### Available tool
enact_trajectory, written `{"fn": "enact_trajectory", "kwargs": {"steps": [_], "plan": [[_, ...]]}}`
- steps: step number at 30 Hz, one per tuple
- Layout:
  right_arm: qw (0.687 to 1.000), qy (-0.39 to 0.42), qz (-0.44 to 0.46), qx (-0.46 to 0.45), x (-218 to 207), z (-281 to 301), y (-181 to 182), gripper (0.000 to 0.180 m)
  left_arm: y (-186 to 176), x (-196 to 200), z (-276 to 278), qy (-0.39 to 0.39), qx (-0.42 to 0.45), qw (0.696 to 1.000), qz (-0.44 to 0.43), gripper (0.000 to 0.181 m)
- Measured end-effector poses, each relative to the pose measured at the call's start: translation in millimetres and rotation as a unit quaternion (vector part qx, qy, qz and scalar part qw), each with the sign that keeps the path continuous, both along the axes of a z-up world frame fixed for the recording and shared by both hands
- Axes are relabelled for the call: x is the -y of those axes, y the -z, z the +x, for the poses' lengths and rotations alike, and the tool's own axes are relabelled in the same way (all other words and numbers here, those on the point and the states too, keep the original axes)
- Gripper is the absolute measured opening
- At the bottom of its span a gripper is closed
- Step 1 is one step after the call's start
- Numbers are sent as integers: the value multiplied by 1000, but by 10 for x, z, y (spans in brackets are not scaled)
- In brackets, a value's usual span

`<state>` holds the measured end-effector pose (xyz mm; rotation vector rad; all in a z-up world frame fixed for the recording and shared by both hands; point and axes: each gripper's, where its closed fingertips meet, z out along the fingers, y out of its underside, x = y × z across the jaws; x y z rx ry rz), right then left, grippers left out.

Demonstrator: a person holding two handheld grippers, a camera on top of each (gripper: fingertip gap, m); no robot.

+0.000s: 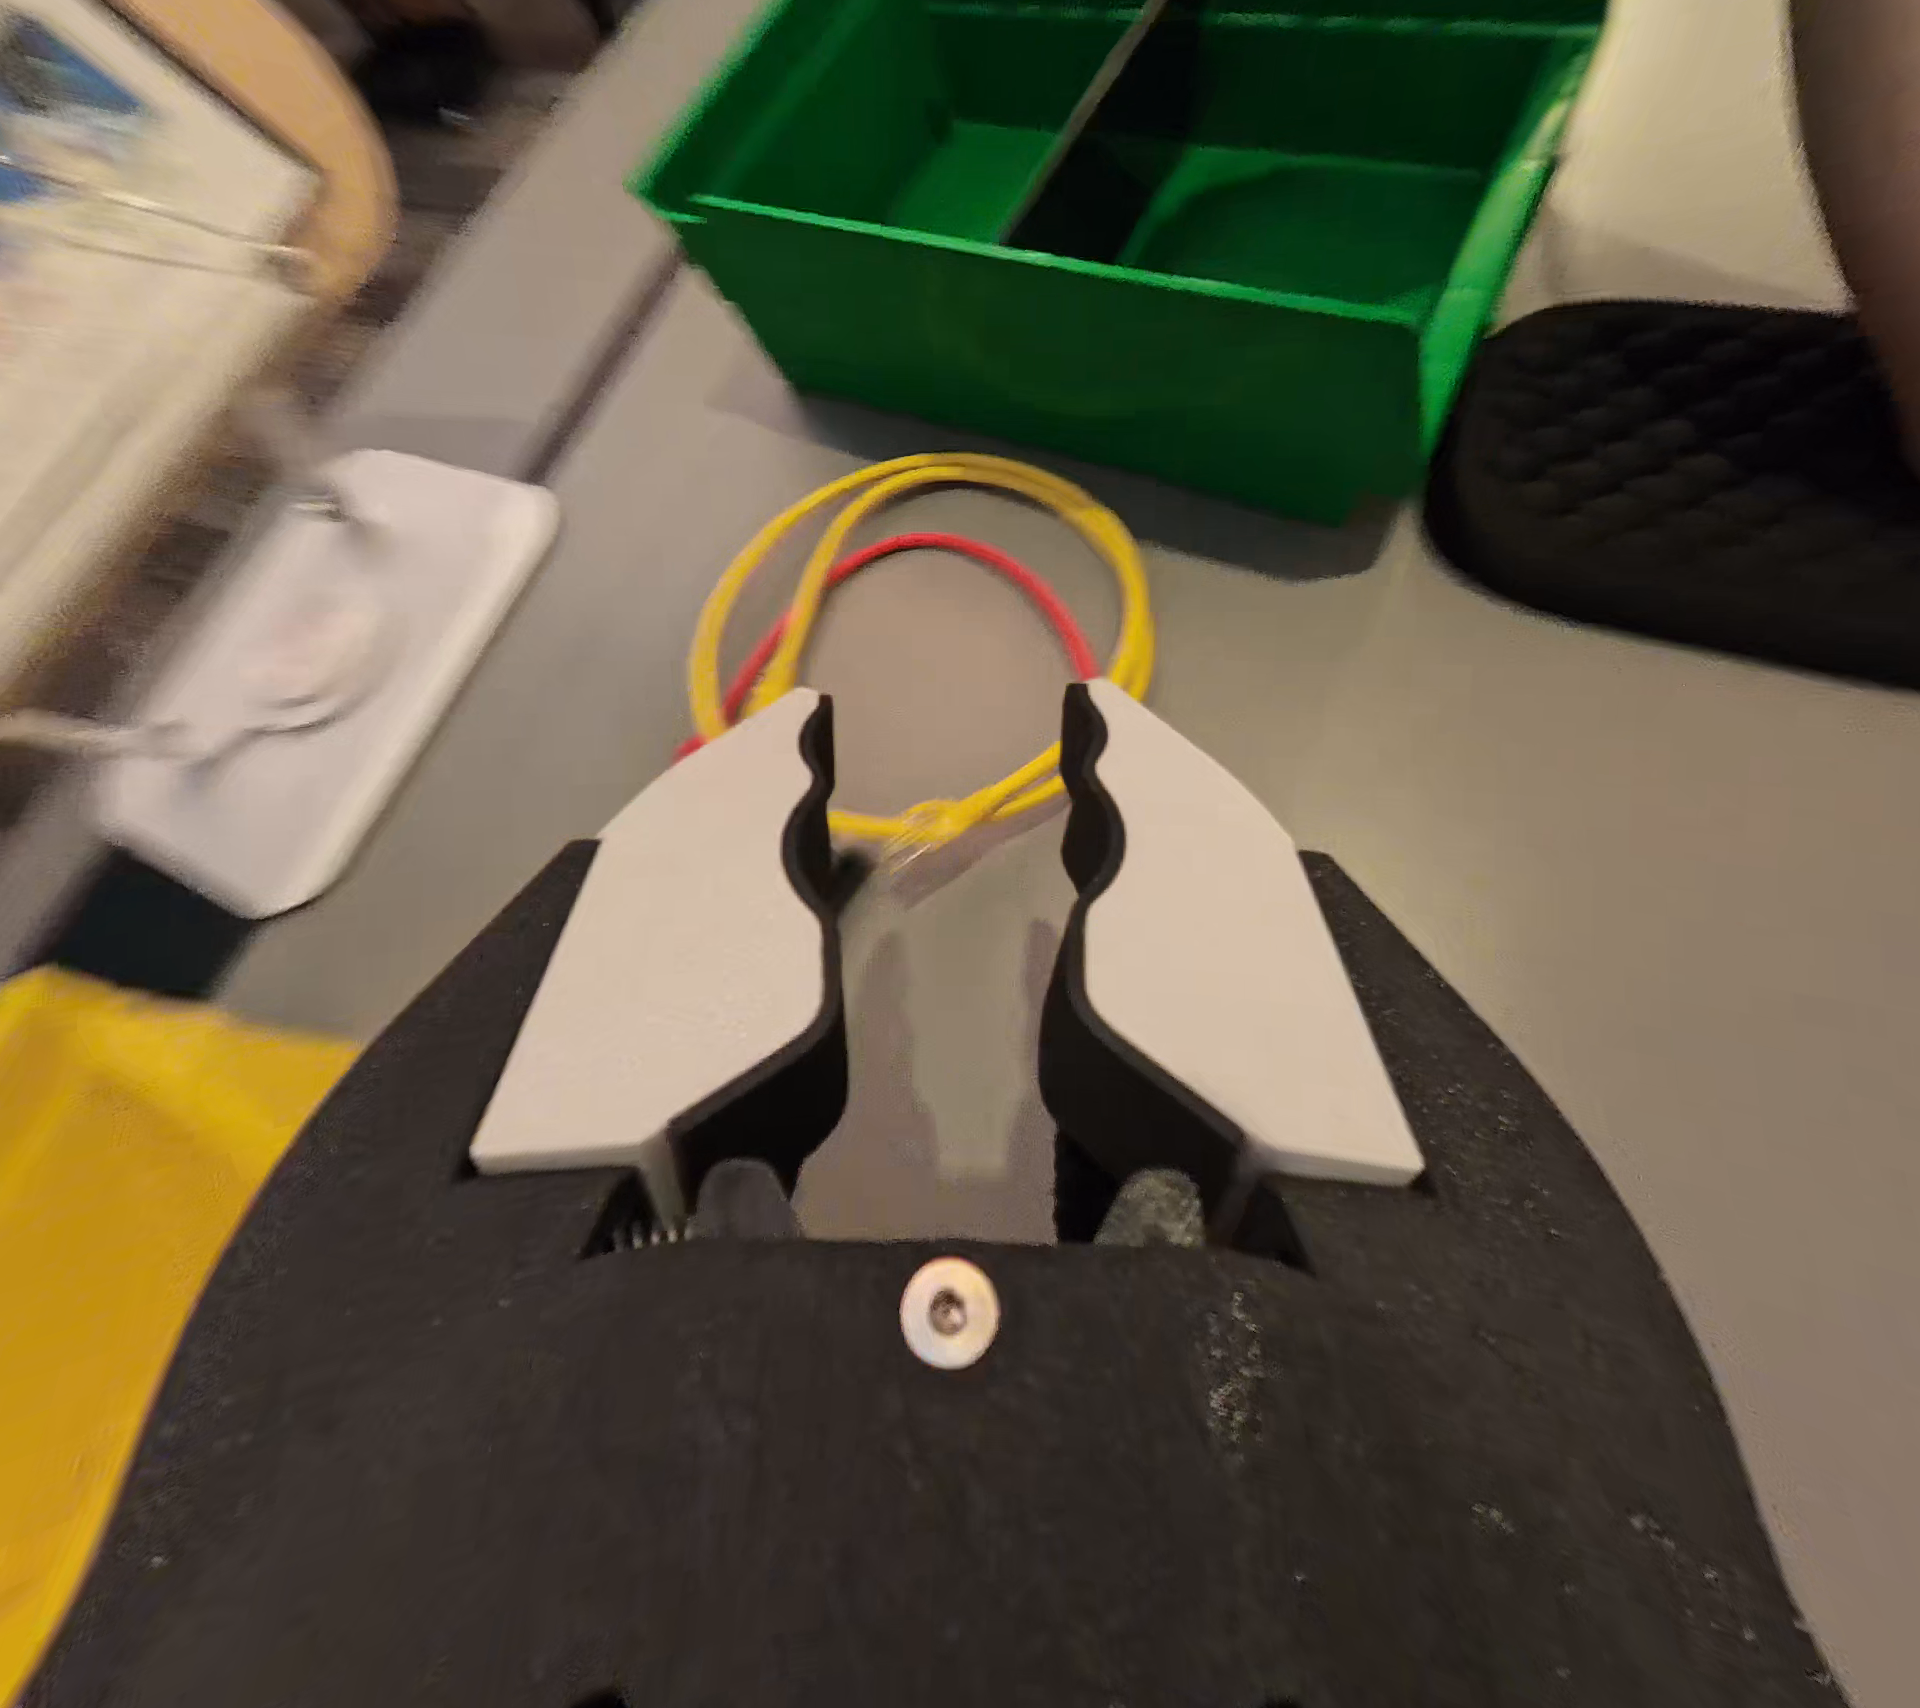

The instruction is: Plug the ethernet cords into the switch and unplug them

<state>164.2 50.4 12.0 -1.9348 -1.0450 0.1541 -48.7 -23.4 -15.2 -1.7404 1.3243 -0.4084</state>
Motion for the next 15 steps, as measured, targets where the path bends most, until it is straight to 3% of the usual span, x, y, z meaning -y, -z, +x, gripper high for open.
{"fn": "enact_trajectory", "kwargs": {"steps": [3, 5, 11, 15], "plan": [[1000, 0, -2, 6, -3, -14, 11, 41, -259, -16, -666, -60, -39, 996, 60, 55], [1000, 0, -4, 11, -1, -20, 26, 41, -257, 91, -1076, -70, -67, 995, 38, 54], [1000, 1, -5, 13, 2, -29, 27, 41, 313, 392, -1827, -68, -125, 987, -75, 40], [1000, -3, -9, 17, 19, -63, 44, 41, 576, 400, -1935, -71, -105, 985, -120, 30]]}}
